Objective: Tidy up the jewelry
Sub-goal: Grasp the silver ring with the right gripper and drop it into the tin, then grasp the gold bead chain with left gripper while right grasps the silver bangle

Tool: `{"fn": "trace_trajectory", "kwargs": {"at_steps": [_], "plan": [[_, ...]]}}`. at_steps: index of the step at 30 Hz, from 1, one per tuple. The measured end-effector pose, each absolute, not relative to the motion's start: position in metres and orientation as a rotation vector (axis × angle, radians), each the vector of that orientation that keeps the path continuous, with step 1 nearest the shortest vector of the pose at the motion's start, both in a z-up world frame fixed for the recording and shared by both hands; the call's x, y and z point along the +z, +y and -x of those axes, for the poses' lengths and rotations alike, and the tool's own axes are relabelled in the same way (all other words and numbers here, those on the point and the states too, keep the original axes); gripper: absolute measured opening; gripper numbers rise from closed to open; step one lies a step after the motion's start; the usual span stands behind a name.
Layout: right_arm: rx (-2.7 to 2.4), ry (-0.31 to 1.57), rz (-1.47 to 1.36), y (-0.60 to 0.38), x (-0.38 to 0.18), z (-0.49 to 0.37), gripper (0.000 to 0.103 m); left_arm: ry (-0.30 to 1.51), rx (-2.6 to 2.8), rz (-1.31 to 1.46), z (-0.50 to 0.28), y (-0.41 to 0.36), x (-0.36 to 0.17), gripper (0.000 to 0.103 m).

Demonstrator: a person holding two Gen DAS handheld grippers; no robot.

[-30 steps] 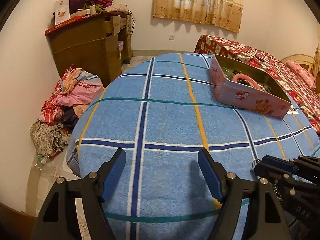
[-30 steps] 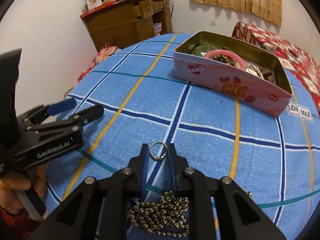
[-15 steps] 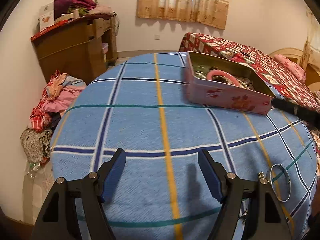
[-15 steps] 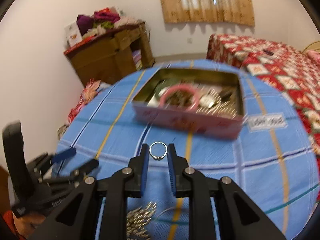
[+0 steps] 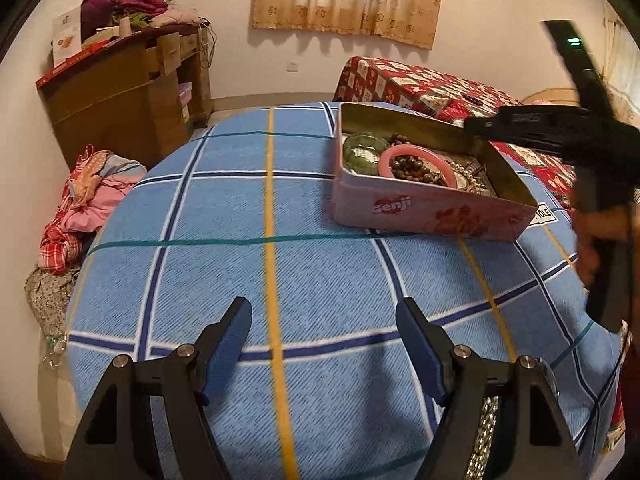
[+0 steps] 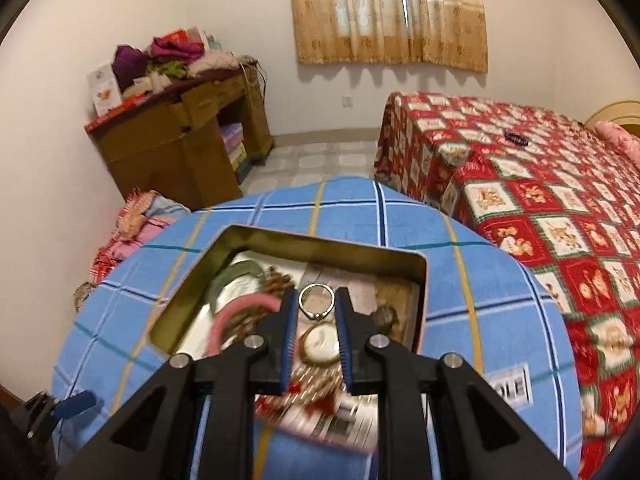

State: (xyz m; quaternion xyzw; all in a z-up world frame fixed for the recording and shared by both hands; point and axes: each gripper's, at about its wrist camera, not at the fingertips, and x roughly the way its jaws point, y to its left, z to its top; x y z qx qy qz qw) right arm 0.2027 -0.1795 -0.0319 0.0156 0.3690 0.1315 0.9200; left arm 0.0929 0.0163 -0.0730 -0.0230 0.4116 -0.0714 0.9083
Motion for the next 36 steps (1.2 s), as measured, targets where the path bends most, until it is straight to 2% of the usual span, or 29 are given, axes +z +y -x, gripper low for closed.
{"fn": "trace_trajectory", "kwargs": {"at_steps": [7, 21, 32, 33, 35, 36], "plan": [[0.244, 0.859, -0.052, -0.184, -0.055, -0.231, 0.021, 0.829, -0.156, 0.050, -0.121, 0.007, -0.067, 0.075], [0.227, 0.865, -0.058, -0.188, -0.061, -0.237, 0.022, 0.691, -0.128, 0.062, -0.190, -0.006, -0.026, 0.075], [0.193, 0.840, 0.015, -0.181, -0.065, -0.240, 0.023, 0.789, -0.124, 0.065, -0.241, -0.019, -0.059, 0.075], [0.193, 0.836, 0.014, -0.181, -0.065, -0.240, 0.024, 0.791, -0.123, 0.063, -0.240, -0.020, -0.061, 0.075], [0.217, 0.822, -0.041, -0.185, -0.063, -0.240, 0.033, 0.792, -0.119, 0.068, -0.239, -0.018, -0.062, 0.075], [0.220, 0.815, -0.051, -0.185, -0.061, -0.239, 0.052, 0.796, -0.118, 0.069, -0.239, -0.018, -0.061, 0.075]]}}
